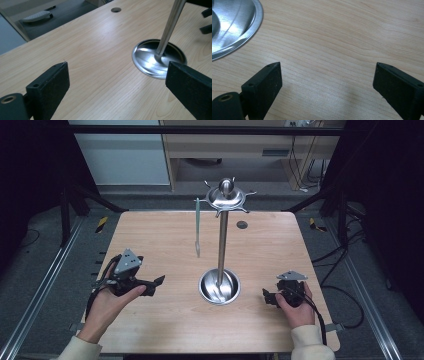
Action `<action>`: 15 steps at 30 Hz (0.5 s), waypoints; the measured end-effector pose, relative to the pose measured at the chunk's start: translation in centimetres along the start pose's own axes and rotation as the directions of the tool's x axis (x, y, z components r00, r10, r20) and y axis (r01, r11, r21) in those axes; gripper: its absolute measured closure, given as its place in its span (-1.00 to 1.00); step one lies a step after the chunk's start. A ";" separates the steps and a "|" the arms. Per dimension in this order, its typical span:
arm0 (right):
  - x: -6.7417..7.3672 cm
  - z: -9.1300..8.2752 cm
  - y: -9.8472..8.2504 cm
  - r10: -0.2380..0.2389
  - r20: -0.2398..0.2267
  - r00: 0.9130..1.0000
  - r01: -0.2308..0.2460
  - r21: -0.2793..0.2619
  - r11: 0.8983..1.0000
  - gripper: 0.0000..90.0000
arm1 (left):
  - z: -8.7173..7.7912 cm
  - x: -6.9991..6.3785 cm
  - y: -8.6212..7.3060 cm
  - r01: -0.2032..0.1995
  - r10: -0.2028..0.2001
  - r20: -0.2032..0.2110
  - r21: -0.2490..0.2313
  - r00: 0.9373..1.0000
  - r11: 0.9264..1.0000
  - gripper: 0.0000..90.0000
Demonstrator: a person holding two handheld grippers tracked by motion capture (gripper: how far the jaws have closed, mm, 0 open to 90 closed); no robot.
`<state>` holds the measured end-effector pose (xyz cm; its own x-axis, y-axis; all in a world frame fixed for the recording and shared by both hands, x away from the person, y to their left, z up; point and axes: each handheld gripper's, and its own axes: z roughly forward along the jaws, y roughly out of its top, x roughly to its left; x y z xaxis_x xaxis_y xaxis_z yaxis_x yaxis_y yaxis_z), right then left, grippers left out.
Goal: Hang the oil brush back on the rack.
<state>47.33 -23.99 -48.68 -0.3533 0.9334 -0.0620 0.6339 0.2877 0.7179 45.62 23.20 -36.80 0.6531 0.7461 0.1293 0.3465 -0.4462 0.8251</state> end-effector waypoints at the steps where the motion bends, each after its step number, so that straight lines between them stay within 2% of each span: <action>1: 0.0 0.0 0.0 0.000 0.000 1.000 0.000 0.000 1.000 -0.79 | 0.1 0.0 -0.3 0.004 -0.004 0.000 0.004 1.000 1.000 -0.89; 4: 0.0 0.0 0.0 -0.002 0.002 1.000 0.002 -0.003 1.000 -0.79 | 0.5 0.0 -1.0 0.012 -0.012 0.003 0.014 1.000 1.000 -0.90; 10: 0.0 0.0 0.0 0.005 -0.001 1.000 -0.005 -0.002 1.000 -0.79 | 1.0 0.3 -2.4 0.000 0.000 -0.011 0.048 1.000 0.999 -0.90; 15: 0.0 0.0 0.0 0.000 -0.001 1.000 0.000 0.000 1.000 -0.79 | 1.4 0.8 -3.4 0.017 -0.016 -0.023 0.058 1.000 0.998 -0.90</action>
<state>47.33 -24.00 -48.70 -0.3537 0.9333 -0.0614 0.6337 0.2874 0.7182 45.91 24.61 -40.26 0.6318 0.7643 0.1290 0.3959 -0.4613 0.7940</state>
